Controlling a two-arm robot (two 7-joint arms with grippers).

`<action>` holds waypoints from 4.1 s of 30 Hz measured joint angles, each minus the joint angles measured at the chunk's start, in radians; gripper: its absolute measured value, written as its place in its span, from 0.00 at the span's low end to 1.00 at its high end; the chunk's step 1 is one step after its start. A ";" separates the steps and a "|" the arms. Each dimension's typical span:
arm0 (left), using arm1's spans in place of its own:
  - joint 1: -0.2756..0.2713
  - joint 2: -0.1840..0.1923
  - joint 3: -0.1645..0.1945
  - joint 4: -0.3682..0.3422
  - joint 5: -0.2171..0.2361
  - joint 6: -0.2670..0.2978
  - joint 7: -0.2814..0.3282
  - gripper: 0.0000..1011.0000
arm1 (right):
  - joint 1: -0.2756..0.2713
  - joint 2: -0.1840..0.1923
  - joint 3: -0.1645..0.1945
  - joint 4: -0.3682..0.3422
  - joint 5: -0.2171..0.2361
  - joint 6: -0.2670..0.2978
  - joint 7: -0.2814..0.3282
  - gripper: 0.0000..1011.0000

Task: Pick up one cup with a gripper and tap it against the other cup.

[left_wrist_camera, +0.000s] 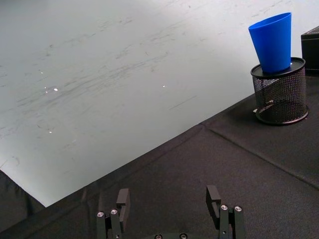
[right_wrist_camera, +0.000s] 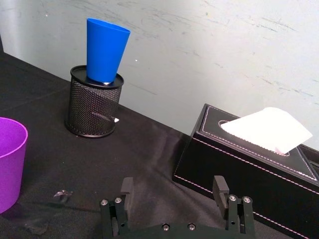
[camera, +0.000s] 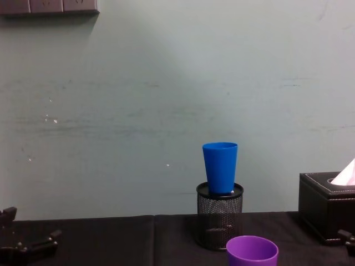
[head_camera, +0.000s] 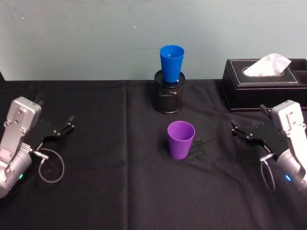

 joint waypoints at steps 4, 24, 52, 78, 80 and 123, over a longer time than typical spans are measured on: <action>0.000 0.000 0.000 0.000 0.000 0.000 0.000 0.99 | 0.000 0.000 0.000 0.000 0.000 0.000 0.000 0.99; 0.000 0.000 0.000 0.000 0.000 0.000 0.000 0.99 | 0.000 0.000 0.000 0.000 0.000 0.000 0.000 0.99; 0.000 0.000 0.000 0.000 0.000 0.000 0.000 0.99 | 0.000 0.000 0.000 0.000 0.000 0.000 0.000 0.99; 0.000 0.000 0.000 0.000 0.000 0.000 0.000 0.99 | -0.134 0.015 0.074 -0.139 0.234 -0.037 0.317 0.99; 0.000 0.000 0.000 0.000 0.000 0.000 0.000 0.99 | -0.135 0.014 0.062 -0.138 0.244 -0.030 0.361 0.99; 0.000 0.000 0.000 0.000 0.000 0.000 0.000 0.99 | 0.044 -0.199 0.009 0.110 0.100 -0.030 0.488 0.99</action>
